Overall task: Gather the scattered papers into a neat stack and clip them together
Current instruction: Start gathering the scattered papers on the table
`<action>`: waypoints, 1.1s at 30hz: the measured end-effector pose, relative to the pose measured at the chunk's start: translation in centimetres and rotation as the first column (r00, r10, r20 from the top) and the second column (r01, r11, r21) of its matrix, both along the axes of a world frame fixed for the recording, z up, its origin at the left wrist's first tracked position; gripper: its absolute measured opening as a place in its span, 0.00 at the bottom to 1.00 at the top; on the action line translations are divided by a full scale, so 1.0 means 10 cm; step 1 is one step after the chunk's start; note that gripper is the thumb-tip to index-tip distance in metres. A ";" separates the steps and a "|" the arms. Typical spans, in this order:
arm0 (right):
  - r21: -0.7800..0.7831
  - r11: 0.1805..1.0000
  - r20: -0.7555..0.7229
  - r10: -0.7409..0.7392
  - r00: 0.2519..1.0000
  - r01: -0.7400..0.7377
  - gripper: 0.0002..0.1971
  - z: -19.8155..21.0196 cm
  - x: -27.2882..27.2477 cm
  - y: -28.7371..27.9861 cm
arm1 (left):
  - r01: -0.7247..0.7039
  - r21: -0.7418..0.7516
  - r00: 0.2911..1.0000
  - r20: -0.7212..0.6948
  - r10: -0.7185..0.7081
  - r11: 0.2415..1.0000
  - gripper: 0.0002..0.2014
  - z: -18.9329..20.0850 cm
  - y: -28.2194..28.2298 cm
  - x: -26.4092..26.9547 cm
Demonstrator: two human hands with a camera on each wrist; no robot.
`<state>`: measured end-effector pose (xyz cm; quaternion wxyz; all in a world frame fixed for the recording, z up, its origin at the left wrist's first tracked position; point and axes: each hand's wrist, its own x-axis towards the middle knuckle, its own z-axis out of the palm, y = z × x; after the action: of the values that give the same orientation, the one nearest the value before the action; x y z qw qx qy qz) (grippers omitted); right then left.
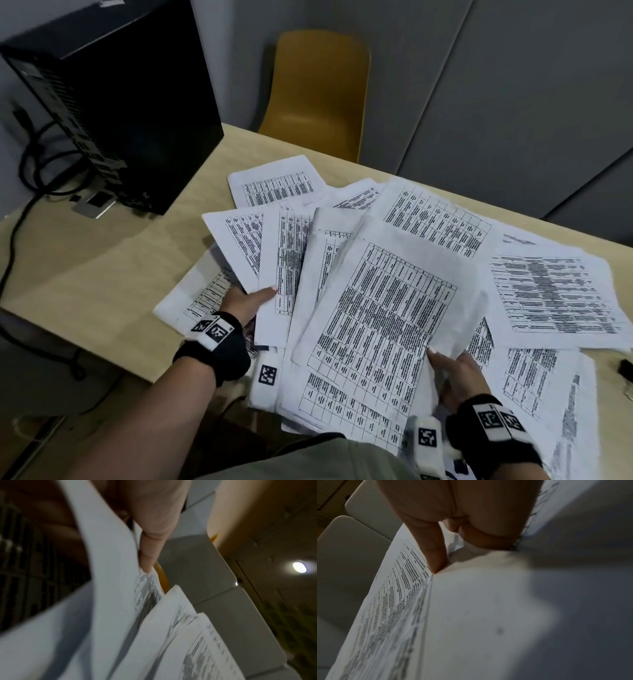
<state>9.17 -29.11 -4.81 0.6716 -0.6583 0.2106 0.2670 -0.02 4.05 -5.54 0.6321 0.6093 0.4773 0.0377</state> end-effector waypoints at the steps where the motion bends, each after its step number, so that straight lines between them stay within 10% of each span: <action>1: 0.001 1.000 0.003 0.001 1.000 -0.001 0.06 0.01 0.00 0.01 | 0.030 -0.032 1.000 -0.004 -0.030 0.999 0.15 0.02 -0.04 -0.01; 11: 0.005 1.000 0.004 -0.005 1.000 0.005 0.07 -0.01 -0.04 0.01 | 0.027 0.462 0.997 -0.080 0.011 0.886 0.17 0.42 0.16 -0.12; 21: -0.076 0.996 -0.030 0.039 0.999 -0.041 0.13 0.09 -0.12 0.07 | -0.050 0.602 0.998 0.048 0.026 0.797 0.14 1.02 0.36 -0.12; 25: -0.125 0.989 -0.041 0.074 0.996 -0.079 0.13 0.07 -0.11 0.07 | 0.252 0.721 0.968 -0.182 -0.175 0.645 0.12 1.07 0.33 -0.14; 33: -0.122 0.992 -0.018 0.024 1.000 -0.026 0.24 -0.03 -0.08 0.07 | 0.083 0.906 0.996 -0.063 -0.061 0.415 0.08 1.74 0.49 -0.14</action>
<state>8.39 -28.39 -5.10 0.6249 -0.6985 0.2239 0.2673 -1.42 8.97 11.82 0.1998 0.8741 0.3613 0.2560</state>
